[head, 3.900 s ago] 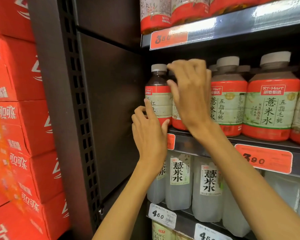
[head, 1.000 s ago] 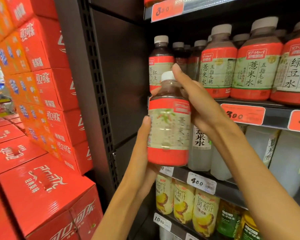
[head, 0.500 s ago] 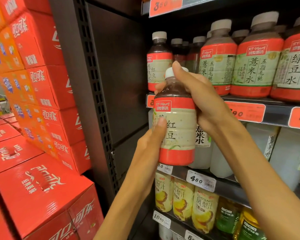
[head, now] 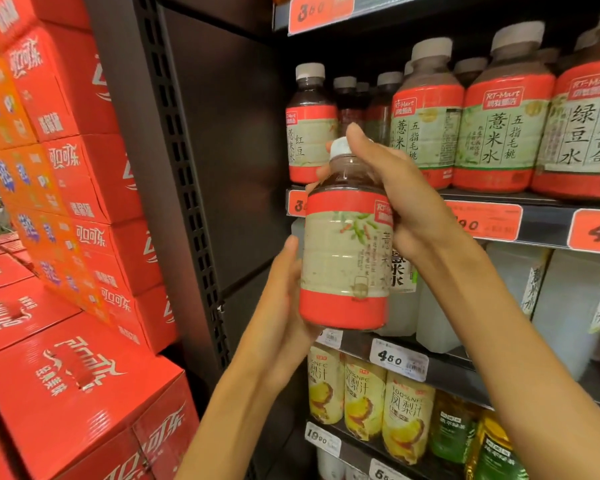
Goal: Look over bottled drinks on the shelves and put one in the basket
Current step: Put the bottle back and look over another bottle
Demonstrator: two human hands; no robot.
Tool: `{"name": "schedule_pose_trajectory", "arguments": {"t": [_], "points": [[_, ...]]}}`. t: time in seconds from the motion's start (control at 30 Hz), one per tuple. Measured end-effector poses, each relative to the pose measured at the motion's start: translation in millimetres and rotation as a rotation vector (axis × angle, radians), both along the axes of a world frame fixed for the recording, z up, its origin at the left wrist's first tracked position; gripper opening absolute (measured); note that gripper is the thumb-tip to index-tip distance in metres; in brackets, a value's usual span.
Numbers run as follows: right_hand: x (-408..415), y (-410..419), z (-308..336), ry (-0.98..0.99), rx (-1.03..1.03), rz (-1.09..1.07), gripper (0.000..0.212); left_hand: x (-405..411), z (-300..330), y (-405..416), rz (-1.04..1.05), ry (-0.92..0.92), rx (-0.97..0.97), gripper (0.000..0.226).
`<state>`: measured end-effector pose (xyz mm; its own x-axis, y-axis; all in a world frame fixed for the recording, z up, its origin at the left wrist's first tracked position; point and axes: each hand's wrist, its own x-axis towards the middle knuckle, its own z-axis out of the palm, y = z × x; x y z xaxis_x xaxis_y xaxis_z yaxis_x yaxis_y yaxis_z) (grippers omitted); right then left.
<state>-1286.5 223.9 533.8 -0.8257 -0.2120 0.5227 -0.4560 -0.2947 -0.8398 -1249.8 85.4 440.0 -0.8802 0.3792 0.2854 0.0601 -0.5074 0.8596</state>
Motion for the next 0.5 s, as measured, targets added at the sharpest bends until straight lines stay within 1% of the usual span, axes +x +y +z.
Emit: {"name": "schedule_pose_trajectory", "arguments": {"t": [0.1,0.17,0.2,0.27,0.3,0.37,0.43,0.5], "points": [[-1.1,-0.9,1.8,0.004,0.021,-0.1,0.028,1.6,6.4,4.0,0.09,0.054,-0.085,0.063],[-2.0,-0.2,2.2,-0.01,0.07,-0.111,0.033,3.4,5.3,9.2,0.092,0.078,-0.089,0.054],[-2.0,0.8,2.4,-0.012,0.088,-0.098,0.036,3.8,3.5,11.0,0.078,0.075,-0.056,0.05],[-2.1,4.1,1.9,0.006,0.094,-0.051,0.031,4.1,1.4,11.5,0.023,0.032,0.031,0.058],[-3.0,5.6,0.8,0.01,0.08,-0.014,0.028,4.2,1.9,10.9,-0.032,-0.005,0.074,0.065],[-4.4,6.8,-2.0,-0.018,0.045,0.07,0.03,6.7,5.1,13.0,-0.164,-0.086,0.134,0.078],[-8.1,6.7,-4.9,-0.053,0.007,0.135,0.033,7.5,4.2,14.7,-0.232,-0.127,0.137,0.082],[-10.7,6.6,-6.3,-0.096,-0.042,0.139,0.034,5.7,-0.2,12.6,-0.223,-0.127,0.093,0.08]]}}
